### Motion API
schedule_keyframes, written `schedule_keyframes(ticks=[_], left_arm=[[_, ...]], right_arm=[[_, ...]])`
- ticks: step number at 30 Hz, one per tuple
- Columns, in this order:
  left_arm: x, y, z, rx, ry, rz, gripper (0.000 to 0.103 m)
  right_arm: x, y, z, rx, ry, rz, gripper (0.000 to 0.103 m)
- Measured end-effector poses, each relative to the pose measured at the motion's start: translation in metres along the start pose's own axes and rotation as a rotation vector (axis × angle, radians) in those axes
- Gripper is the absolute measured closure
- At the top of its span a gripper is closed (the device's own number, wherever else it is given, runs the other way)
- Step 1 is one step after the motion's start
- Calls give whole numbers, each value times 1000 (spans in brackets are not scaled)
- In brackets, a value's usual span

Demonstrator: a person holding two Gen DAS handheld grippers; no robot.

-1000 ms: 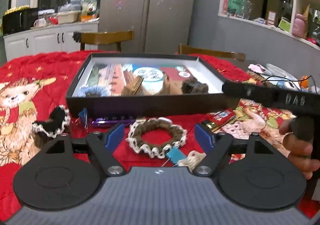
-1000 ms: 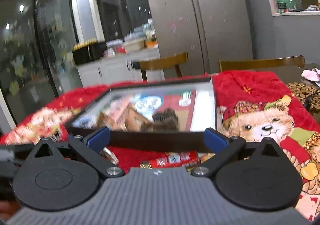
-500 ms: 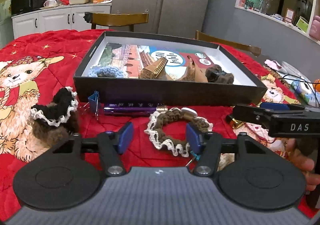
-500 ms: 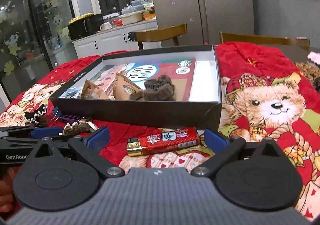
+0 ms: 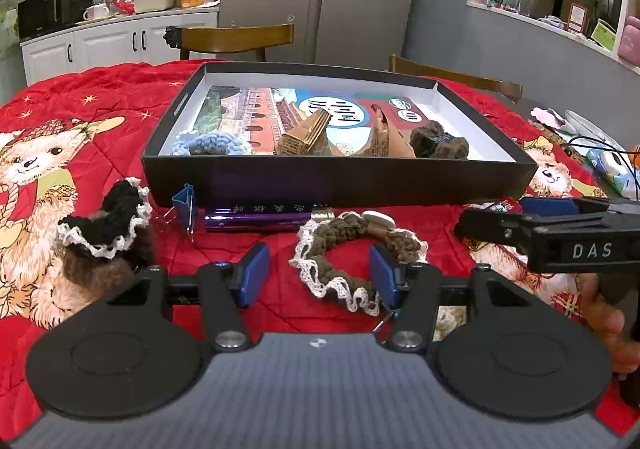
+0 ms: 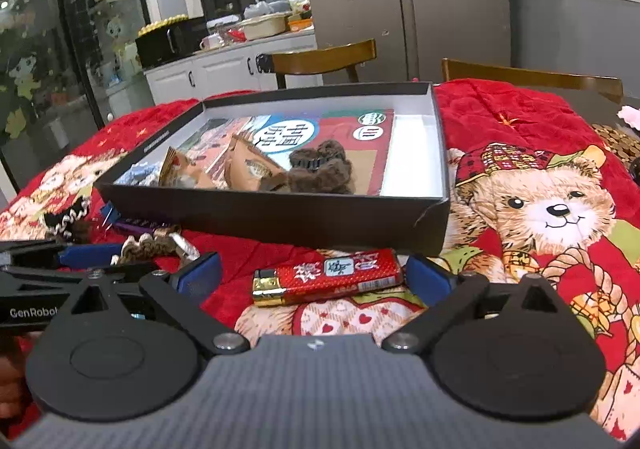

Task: Organize objects
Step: 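Grasp the brown lace-trimmed hair tie with left gripper while right grasps the red candy bar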

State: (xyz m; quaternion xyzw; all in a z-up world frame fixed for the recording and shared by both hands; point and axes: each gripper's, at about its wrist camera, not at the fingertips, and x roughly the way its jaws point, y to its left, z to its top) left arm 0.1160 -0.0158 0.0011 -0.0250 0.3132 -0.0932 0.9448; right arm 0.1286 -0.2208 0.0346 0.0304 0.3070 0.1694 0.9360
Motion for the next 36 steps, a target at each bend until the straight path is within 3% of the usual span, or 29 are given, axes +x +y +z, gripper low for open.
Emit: schedule_keyframes(ticks=[3, 8, 17, 26, 36], left_arm=[[1, 0, 0, 2, -3, 6, 49], [0, -4, -3, 29, -9, 1, 75], [0, -2, -3, 3, -13, -1, 81], [0, 0, -3, -9, -16, -2, 81], [-5, -6, -5, 40, -47, 0, 92]], right_arm=[[4, 1, 0, -11, 33, -23, 7], [8, 15, -3, -101, 59, -80, 11], [7, 19, -4, -131, 54, -97, 22], [4, 20, -4, -130, 39, -112, 22], [4, 18, -4, -114, 33, -124, 22]])
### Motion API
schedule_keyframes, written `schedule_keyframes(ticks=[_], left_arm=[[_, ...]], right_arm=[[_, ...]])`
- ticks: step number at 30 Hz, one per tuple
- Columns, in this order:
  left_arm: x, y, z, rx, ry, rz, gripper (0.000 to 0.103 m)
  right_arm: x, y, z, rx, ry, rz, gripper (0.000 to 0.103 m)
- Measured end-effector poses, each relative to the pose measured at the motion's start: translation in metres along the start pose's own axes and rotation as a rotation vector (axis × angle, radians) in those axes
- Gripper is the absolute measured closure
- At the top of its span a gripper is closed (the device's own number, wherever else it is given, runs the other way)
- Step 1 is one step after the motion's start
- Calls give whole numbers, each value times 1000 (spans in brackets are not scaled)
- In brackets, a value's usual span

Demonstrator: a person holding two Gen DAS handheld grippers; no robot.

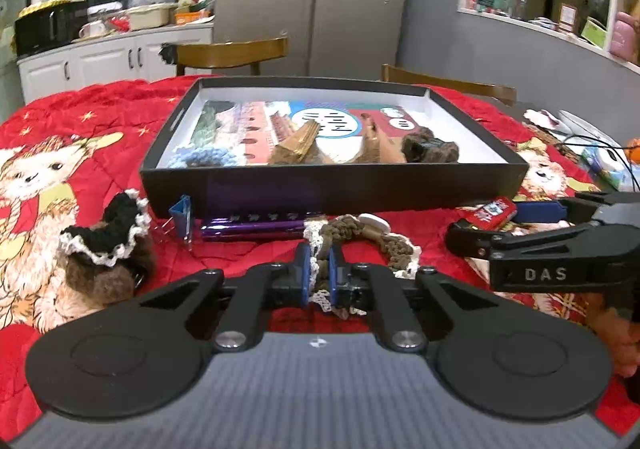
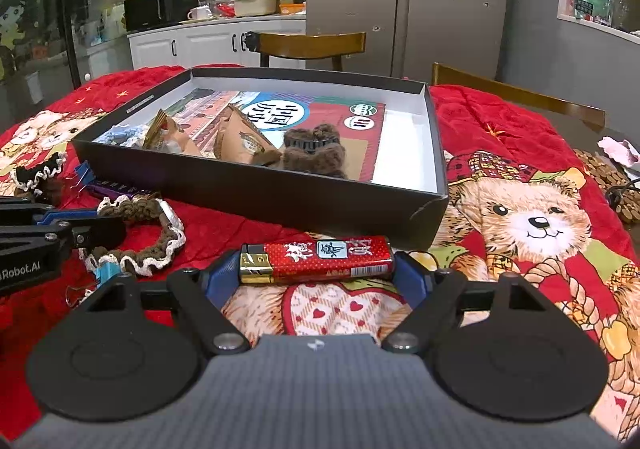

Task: Organize objects
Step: 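Grasp the brown lace-trimmed hair tie with left gripper while right grasps the red candy bar, then lift both held items and carry them over the black box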

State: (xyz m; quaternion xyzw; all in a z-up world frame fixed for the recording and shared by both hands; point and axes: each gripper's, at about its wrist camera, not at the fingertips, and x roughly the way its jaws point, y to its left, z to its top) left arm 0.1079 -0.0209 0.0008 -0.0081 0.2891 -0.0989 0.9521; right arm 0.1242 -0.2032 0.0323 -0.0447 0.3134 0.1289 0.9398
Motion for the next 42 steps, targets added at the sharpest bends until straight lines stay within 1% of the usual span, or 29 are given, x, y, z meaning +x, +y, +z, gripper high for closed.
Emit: schedule_keyframes(ticks=[6, 9, 14, 19, 23, 26, 28, 31, 35, 42], left_arm=[[0, 2, 0, -11, -4, 12, 92], [-3, -1, -1, 5, -19, 27, 92], [-5, -4, -1, 21, -30, 40, 92], [-7, -4, -1, 18, -52, 22, 92], [-10, -8, -2, 36, -72, 26, 91], [-10, -4, -1, 20, -68, 13, 91], [-11, -3, -1, 8, -73, 26, 92], [-17, -6, -3, 21, -111, 42, 92], [-25, -11, -5, 48, -159, 40, 92], [-37, -11, -7, 56, -228, 35, 92]], right_arm=[[-5, -3, -1, 25, -31, 3, 22], [-8, -4, -1, 41, -53, 2, 22], [-10, -6, 0, 56, -65, -2, 22], [-10, -7, 0, 68, -67, -6, 22], [-12, -9, -1, 82, -80, -5, 22], [-13, -11, -1, 97, -83, -6, 22], [-13, -12, -1, 105, -88, -5, 22], [-15, -13, -1, 118, -102, -1, 22], [-18, -14, -1, 127, -121, 3, 22], [-23, -16, -2, 156, -157, 9, 22]])
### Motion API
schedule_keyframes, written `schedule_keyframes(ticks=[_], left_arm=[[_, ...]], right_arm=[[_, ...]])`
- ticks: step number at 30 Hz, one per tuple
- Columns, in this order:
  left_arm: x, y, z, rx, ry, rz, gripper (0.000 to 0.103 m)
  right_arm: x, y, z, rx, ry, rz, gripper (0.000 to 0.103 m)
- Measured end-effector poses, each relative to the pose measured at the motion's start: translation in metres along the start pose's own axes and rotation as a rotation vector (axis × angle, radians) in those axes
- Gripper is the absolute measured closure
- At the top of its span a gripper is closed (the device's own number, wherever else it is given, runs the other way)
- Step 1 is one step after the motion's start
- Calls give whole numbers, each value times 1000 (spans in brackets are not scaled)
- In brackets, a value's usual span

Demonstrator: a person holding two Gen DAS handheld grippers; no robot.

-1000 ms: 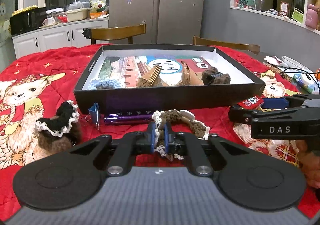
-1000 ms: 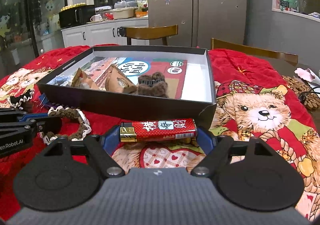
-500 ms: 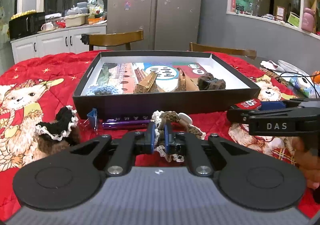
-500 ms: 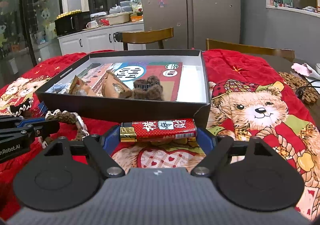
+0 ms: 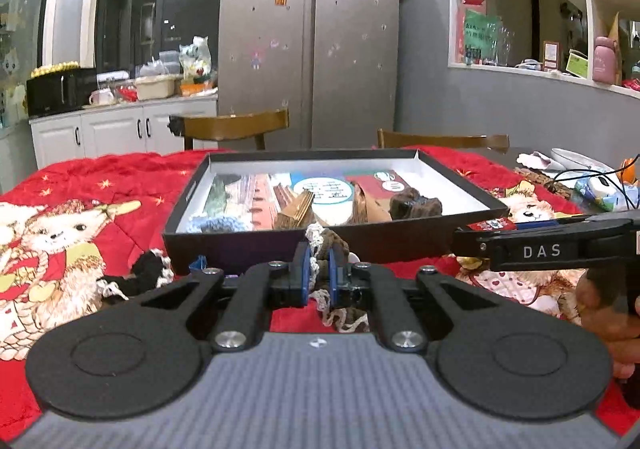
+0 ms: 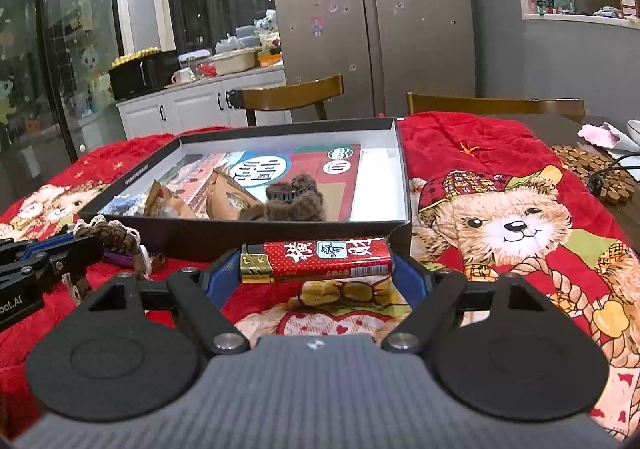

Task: Organize objects
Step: 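Lift both held items and carry them over the black box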

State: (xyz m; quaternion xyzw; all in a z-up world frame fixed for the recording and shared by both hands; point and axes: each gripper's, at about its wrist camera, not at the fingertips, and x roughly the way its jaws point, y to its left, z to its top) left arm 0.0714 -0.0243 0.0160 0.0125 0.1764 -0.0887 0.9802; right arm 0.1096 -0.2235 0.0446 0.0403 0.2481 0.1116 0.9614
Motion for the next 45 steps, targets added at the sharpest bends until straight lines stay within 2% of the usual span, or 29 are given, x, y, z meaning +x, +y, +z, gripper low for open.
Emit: schedule_keyframes(ticks=[6, 15, 19, 23, 25, 28, 36, 41, 45], left_arm=[[-6, 0, 5, 13, -38, 21, 92], [-14, 18, 36, -21, -64, 18, 92], [-17, 28, 53, -8, -92, -8, 92], [-23, 39, 75, -27, -131, -12, 91], [-25, 46, 88, -50, -146, -14, 91], [-25, 55, 106, -50, -159, -63, 91], [-11, 78, 136, -30, -235, -42, 91], [12, 102, 140, -61, -190, -74, 91], [37, 113, 132, -63, -130, -49, 91]], right_arm=[[-5, 2, 1, 10, -25, 12, 22], [-19, 11, 9, 7, -86, 29, 22], [-26, 15, 22, 44, -93, 19, 22], [-30, 27, 38, 55, -90, -47, 22], [-30, 31, 45, 67, -91, -45, 22], [-27, 35, 59, 100, -93, -17, 22], [13, 50, 98, 144, -60, -13, 22], [56, 67, 117, 172, 15, -23, 22], [90, 84, 123, 191, 94, -49, 22]])
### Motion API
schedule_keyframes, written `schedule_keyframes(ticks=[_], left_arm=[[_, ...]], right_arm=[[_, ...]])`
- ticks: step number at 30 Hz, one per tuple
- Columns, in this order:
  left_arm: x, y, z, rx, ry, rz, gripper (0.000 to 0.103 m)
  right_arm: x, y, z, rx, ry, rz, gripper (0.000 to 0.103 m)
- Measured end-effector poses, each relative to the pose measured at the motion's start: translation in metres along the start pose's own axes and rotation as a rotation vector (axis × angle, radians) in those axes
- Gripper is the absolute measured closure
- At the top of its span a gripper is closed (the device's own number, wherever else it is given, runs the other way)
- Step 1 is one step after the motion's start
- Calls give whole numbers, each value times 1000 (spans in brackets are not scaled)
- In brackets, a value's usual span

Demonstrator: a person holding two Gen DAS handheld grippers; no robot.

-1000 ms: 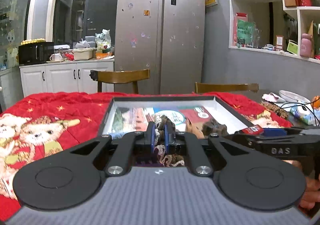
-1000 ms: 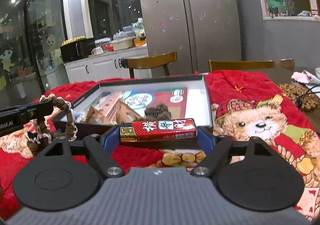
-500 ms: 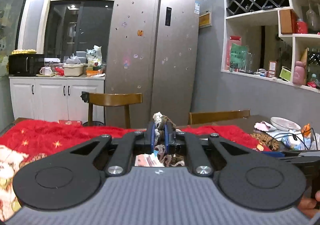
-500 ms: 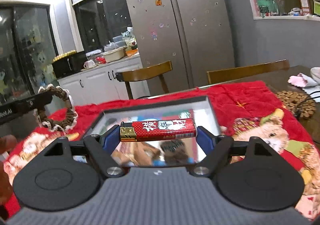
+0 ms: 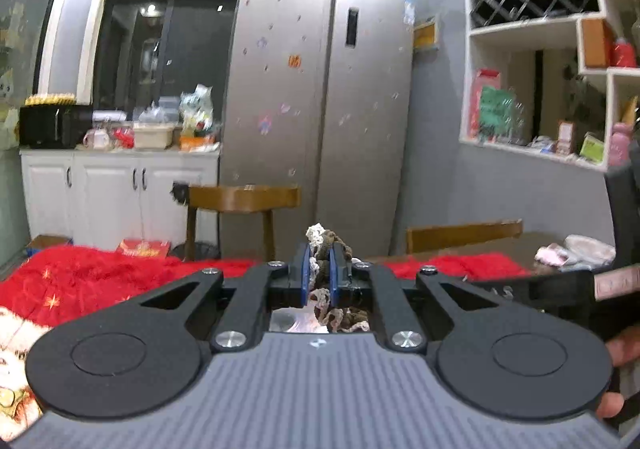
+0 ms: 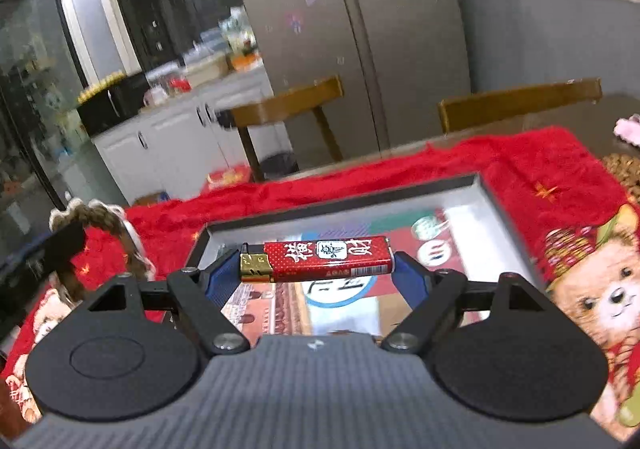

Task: Organize objects
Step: 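Lift both held items and carry them over the black box, then lower both items into the box and open both grippers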

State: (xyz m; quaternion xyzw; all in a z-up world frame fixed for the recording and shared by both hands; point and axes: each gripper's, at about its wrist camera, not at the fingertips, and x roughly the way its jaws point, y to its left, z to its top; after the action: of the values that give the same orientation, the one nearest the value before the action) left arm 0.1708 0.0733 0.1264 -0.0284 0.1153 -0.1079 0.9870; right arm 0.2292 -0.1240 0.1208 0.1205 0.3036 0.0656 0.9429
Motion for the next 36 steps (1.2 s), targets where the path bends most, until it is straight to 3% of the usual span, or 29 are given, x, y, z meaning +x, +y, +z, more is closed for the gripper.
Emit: schedule_keyframes(ticks=[4, 9, 12, 17, 22, 25, 31, 36], left_arm=[[24, 15, -13, -47, 66, -4, 91], [47, 26, -32, -77, 144, 17, 91], [57, 29, -44, -84, 173, 27, 91], [59, 20, -60, -21, 150, 68, 91], [62, 14, -65, -21, 175, 56, 91], [61, 11, -68, 2, 148, 99, 91], [65, 16, -76, -33, 156, 161, 91], [75, 22, -76, -63, 201, 154, 91]], right_arm=[[32, 15, 0, 1, 78, -21, 22], [53, 19, -12, 11, 137, 18, 22], [55, 22, -21, -24, 117, 10, 22], [65, 10, -24, -11, 151, -3, 22], [66, 8, -29, -30, 156, -1, 22], [67, 6, -29, -7, 162, 43, 22], [68, 8, -32, -6, 162, 57, 22], [67, 8, -33, 14, 159, 86, 22]])
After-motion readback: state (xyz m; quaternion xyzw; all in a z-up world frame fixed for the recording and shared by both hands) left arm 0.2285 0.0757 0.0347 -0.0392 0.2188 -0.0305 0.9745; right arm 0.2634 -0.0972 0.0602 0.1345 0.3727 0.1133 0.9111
